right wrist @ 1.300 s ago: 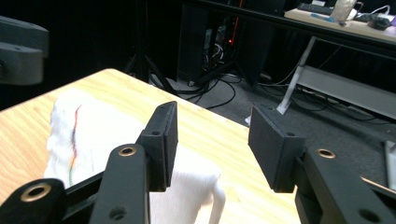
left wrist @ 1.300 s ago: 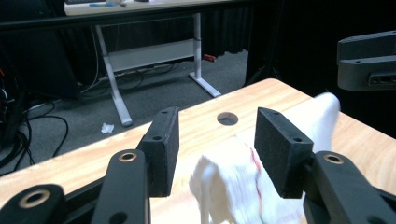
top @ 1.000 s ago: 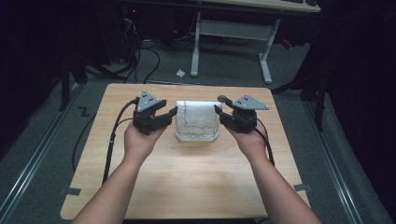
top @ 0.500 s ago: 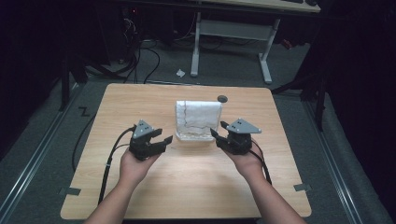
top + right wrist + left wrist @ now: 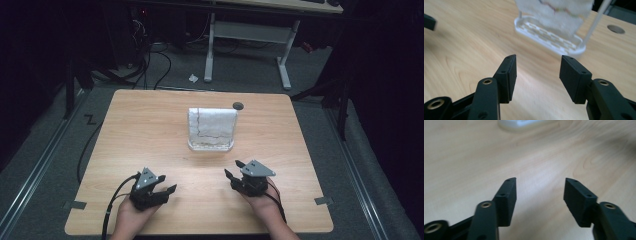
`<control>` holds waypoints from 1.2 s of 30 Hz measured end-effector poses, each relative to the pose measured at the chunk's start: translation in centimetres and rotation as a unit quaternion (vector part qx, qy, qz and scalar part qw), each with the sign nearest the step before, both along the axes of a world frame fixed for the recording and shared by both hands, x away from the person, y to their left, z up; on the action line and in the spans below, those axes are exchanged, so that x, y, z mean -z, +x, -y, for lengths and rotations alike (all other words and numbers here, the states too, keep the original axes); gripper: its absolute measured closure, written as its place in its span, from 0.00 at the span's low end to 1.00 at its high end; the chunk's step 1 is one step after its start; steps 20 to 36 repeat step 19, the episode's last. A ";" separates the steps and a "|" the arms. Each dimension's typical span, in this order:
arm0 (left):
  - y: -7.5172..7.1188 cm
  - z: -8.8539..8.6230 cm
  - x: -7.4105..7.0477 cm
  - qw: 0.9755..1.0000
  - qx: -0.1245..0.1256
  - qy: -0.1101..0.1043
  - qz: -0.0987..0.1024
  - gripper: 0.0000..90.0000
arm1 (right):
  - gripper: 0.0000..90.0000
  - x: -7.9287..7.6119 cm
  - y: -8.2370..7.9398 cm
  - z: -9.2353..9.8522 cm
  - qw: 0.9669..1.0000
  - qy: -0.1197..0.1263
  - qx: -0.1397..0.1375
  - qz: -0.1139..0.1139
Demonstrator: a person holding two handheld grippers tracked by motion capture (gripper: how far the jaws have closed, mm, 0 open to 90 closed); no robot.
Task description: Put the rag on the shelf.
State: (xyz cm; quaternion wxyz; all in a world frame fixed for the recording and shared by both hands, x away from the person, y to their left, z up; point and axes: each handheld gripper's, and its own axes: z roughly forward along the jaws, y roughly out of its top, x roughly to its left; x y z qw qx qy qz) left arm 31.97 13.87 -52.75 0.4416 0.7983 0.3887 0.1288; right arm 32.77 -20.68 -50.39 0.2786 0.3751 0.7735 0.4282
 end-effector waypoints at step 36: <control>0.7 0.2 0.3 1.000 0.014 0.005 0.000 0.46 | 0.52 2.4 -0.5 2.3 0.999 -0.002 0.011 -0.049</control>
